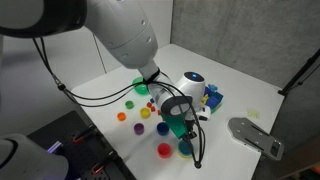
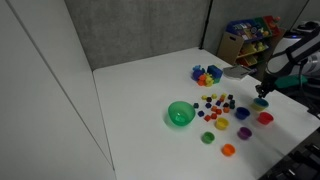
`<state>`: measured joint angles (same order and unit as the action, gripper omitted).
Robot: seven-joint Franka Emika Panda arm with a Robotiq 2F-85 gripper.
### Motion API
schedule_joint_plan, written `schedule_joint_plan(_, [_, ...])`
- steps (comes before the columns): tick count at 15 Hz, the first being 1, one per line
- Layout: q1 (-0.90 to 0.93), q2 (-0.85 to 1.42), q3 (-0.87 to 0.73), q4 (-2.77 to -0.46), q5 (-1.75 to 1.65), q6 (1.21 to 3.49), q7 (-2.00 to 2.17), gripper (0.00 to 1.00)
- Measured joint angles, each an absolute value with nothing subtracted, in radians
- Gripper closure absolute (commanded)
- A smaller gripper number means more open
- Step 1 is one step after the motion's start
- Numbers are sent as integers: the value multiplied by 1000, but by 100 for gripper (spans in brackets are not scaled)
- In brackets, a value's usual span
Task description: Put the light blue bowl in the yellow bowl on the right
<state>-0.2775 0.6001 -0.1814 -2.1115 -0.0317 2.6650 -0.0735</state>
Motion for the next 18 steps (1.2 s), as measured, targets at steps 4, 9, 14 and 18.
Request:
schedule_joint_plan(4, [-254, 486, -188, -2170, -49, 2626, -84, 18])
schedule_joint_plan(9, [-205, 272, -198, -2250, -89, 2467, -83, 0])
schedule_joint_plan(14, [-173, 38, -188, -2295, -112, 2220, -84, 0])
schedule_joint_plan(18, [-160, -124, -164, -2297, -112, 2047, -84, 0])
